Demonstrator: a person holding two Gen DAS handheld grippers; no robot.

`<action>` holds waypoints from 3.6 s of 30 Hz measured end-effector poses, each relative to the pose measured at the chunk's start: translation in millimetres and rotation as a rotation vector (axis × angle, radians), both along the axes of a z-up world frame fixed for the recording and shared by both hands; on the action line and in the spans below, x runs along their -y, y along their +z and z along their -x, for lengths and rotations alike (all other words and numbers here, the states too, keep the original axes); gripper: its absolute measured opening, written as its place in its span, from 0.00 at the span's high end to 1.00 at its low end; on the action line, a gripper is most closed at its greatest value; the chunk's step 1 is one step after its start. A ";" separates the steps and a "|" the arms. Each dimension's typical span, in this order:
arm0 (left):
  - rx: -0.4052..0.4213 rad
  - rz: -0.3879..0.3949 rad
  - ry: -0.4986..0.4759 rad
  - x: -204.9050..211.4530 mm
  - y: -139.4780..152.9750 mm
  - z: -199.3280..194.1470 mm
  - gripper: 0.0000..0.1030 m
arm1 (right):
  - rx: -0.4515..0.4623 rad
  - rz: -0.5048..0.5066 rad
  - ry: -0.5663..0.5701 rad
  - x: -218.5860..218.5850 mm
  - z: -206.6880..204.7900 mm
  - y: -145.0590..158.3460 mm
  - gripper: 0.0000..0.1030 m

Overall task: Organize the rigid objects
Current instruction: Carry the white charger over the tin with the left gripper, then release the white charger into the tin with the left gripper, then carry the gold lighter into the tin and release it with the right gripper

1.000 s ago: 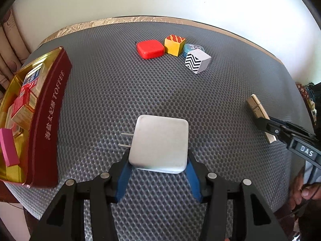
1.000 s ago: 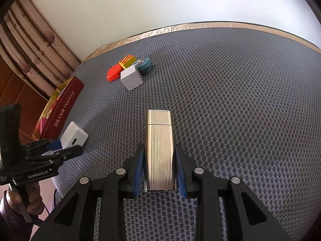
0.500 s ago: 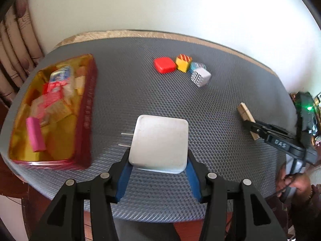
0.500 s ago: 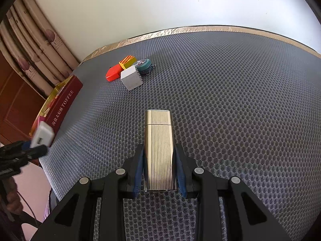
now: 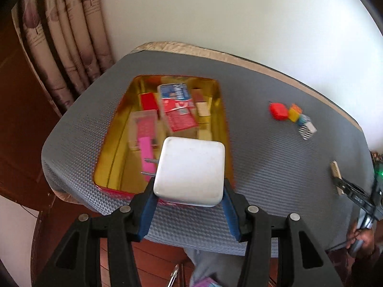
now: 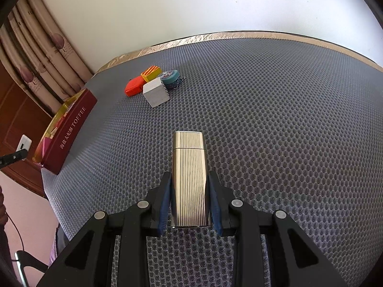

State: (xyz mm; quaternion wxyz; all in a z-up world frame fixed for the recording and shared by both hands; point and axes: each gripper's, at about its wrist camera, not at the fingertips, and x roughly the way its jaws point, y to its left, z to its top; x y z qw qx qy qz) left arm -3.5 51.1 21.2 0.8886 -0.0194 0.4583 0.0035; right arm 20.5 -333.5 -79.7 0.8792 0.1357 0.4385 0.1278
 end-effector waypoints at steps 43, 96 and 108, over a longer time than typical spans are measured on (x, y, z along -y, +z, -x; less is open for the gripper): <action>0.194 -0.195 0.132 11.6 -13.6 78.2 0.49 | -0.055 -0.046 -0.010 1.4 -4.7 7.2 0.73; 0.036 0.213 0.278 -63.3 -39.7 75.2 0.49 | -0.005 -0.214 0.420 -348.1 -130.5 104.4 0.61; 0.095 0.009 0.033 12.2 -24.6 78.0 0.49 | 0.168 0.365 0.037 -80.4 -20.1 40.0 0.40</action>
